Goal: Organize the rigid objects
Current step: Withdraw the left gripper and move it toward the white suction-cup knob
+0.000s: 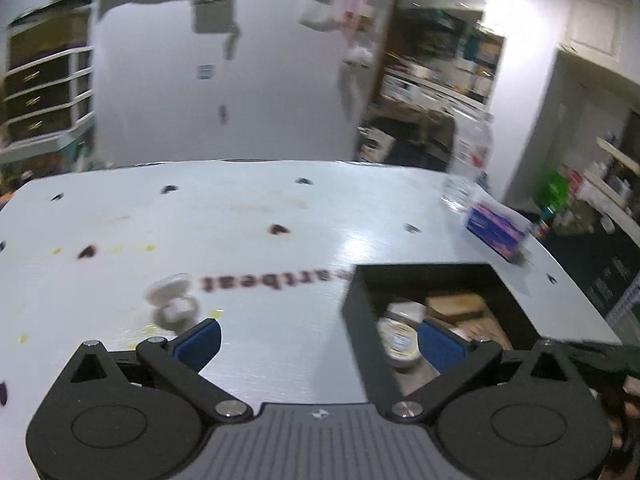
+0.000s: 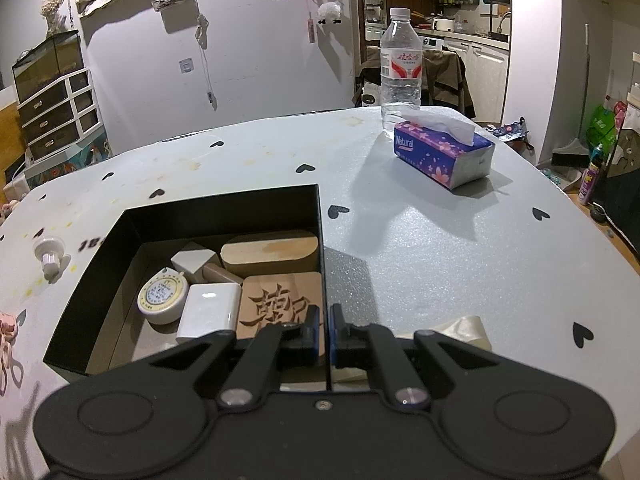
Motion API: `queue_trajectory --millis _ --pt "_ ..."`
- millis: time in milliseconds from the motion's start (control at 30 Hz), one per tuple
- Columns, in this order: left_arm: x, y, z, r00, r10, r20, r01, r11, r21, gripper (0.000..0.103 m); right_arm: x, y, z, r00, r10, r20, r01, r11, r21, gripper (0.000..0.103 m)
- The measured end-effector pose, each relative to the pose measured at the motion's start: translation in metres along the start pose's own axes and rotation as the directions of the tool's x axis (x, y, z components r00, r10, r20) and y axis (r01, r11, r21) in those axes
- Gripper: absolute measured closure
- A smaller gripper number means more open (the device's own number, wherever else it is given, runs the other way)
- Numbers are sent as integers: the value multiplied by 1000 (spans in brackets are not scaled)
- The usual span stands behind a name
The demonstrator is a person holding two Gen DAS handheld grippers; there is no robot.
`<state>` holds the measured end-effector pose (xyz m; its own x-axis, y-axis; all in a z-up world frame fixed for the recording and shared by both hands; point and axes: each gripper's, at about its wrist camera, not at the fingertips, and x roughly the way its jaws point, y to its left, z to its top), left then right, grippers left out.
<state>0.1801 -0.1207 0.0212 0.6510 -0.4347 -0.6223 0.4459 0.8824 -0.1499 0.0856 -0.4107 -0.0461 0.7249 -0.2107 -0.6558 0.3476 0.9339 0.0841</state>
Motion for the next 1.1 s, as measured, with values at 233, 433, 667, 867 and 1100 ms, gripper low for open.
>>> queue_trajectory --millis 233,433,667,867,1100 --pt "21 34 0 990 133 54 -125 984 -127 8 0 1 0 1000 2 0 -2 1000 0 98" --pt "61 51 -1 974 227 15 -219 953 -212 39 0 1 0 1000 10 0 -10 1000 3 98" --pt "101 61 -11 947 317 -39 -317 914 -255 48 2 -1 -1 1000 15 -7 -15 1000 1 98" --pt "118 76 -19 920 390 -44 -387 882 -269 65 5 -3 -1 1000 21 -12 -21 1000 3 98" --pt "112 94 -26 925 380 19 -359 889 -285 74 5 -3 -2 1000 21 -12 -21 1000 6 98"
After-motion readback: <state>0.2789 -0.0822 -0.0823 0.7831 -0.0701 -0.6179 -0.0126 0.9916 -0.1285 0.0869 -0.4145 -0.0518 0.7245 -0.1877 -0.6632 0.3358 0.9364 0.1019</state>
